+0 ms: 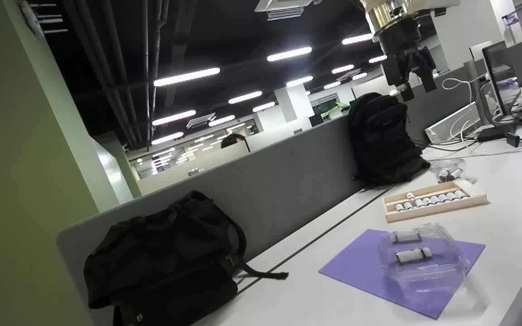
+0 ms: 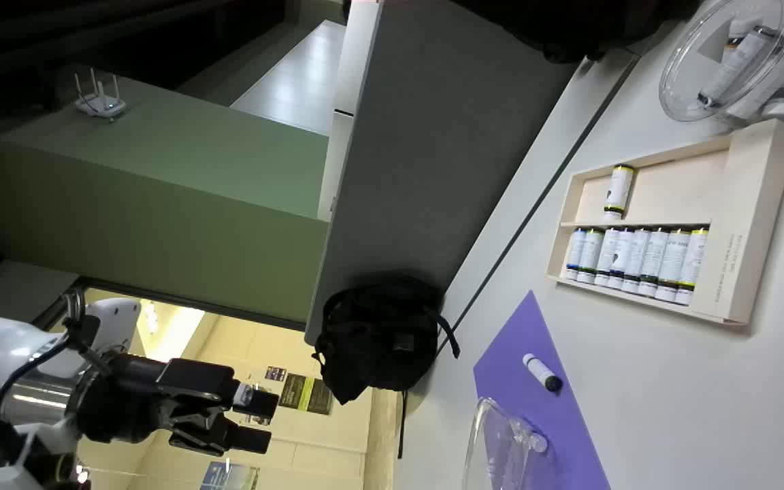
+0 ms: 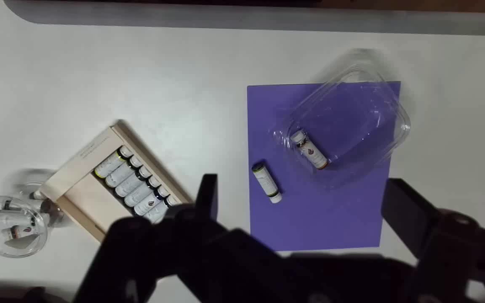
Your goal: Open the box
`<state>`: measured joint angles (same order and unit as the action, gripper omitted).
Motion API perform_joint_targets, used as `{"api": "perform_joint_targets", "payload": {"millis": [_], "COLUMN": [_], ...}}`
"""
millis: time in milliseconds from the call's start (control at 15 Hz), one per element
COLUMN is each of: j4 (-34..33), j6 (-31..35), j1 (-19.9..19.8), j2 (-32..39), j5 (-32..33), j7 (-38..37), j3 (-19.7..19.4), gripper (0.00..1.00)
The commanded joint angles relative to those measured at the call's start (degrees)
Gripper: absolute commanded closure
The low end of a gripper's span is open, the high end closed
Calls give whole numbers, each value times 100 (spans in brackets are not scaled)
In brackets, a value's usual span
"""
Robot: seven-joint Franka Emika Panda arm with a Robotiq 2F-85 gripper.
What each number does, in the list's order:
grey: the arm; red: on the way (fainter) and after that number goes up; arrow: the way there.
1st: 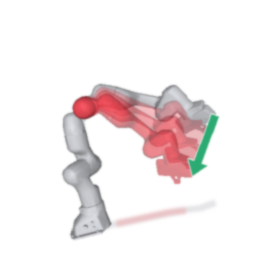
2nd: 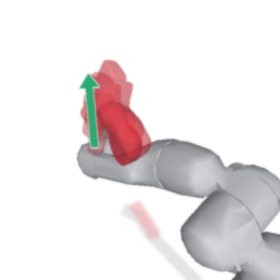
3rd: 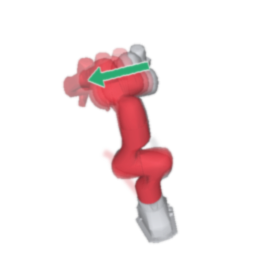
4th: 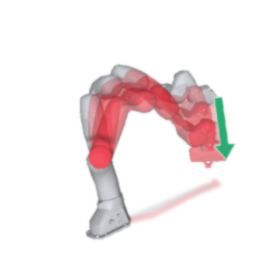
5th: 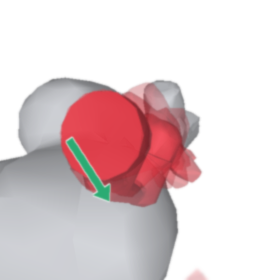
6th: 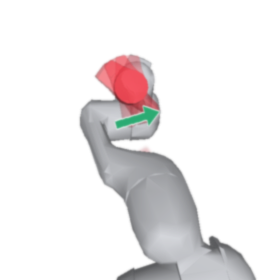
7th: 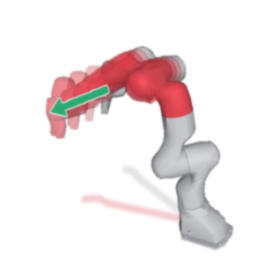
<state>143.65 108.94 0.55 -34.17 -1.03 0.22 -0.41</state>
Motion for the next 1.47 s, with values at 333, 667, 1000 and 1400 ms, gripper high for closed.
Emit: {"api": "perform_joint_targets", "payload": {"millis": [333,667,1000,1400], "j4": [-11,-11,-157,-666], "j6": [-13,-13,158,-15], "j1": [-14,-14,95,65], "j2": [5,5,430,1948], "j5": [-6,-6,-447,-1455], "j7": [8,9,1084,3199], "j3": [10,10,-587,-1595], "gripper": [0,0,0,0]}}
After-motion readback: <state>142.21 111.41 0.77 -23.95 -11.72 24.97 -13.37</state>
